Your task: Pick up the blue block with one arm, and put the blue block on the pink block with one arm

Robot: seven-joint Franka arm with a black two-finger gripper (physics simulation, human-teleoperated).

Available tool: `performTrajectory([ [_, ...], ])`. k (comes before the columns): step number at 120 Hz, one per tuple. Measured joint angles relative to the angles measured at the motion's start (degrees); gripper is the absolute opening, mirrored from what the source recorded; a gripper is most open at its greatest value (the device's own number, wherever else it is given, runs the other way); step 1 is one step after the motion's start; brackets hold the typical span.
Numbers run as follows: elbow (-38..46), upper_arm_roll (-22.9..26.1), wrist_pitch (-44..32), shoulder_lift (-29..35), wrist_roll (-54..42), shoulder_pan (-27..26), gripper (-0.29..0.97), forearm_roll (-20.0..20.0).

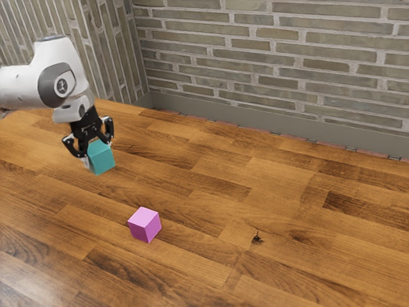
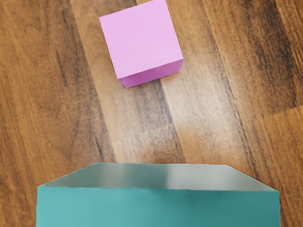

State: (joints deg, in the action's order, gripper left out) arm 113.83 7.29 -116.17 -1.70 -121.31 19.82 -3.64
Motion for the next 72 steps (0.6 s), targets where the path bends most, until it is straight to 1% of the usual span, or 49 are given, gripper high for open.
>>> performTrajectory([
  [16,0.0,0.4,1.7,-1.4,6.9,-4.8,0.34,0.1],
  [18,0.0,-0.7,1.8,-1.5,7.7,-6.0,0.34,-0.1],
  [21,0.0,-3.7,2.0,-1.6,9.0,-8.8,0.34,-0.3],
  [25,0.0,-6.1,2.1,-1.7,10.8,-10.6,0.34,-0.6],
  [31,0.0,-7.9,2.2,-2.0,13.3,-11.2,0.34,-1.0],
  [38,0.0,-8.7,1.9,-2.5,16.2,-11.0,0.34,-1.6],
  [43,0.0,-8.9,1.5,-3.2,18.2,-11.6,0.34,-1.9],
  [57,0.0,-9.0,0.1,-5.1,23.3,-15.5,0.34,-2.4],
  [72,0.1,-8.9,-1.5,-6.6,27.8,-16.7,0.34,-2.6],
])
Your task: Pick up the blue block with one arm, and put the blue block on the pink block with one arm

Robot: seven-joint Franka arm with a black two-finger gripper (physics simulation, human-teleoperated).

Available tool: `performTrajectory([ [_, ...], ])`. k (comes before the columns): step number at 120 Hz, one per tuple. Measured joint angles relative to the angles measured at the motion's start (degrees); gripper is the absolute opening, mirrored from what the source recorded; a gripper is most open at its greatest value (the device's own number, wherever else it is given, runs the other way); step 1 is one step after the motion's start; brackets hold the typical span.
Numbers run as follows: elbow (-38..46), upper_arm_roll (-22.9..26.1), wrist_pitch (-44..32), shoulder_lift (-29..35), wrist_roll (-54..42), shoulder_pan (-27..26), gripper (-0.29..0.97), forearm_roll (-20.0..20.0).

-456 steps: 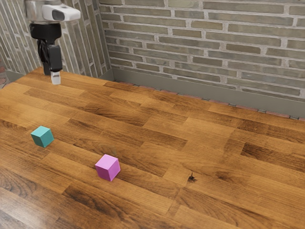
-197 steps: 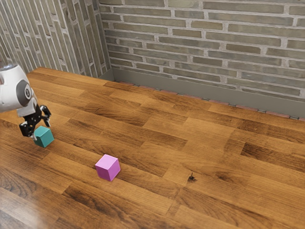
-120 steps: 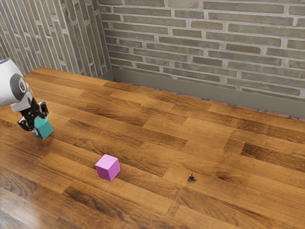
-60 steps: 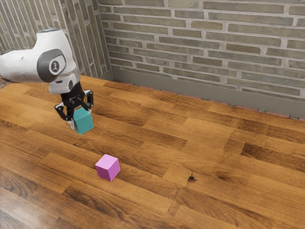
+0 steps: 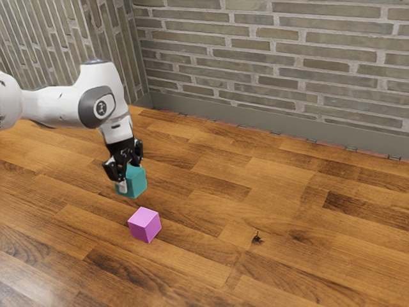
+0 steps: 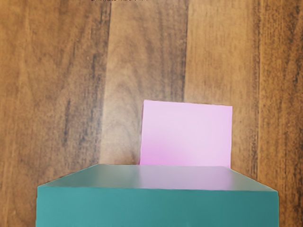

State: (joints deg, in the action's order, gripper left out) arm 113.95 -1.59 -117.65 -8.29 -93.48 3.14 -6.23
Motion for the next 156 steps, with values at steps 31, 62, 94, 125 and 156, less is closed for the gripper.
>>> performTrajectory([
  [31,4.9,0.1,-4.5,0.2,7.2,-3.5,0.34,0.8],
  [62,10.0,0.4,-10.2,1.8,11.8,-4.6,0.34,4.2],
  [94,12.1,1.4,-12.8,3.1,14.9,-5.1,0.34,4.7],
  [125,12.6,1.4,-13.0,3.1,15.7,-3.5,0.55,4.4],
  [156,11.8,1.7,-6.7,14.8,16.1,-5.6,0.64,4.0],
])
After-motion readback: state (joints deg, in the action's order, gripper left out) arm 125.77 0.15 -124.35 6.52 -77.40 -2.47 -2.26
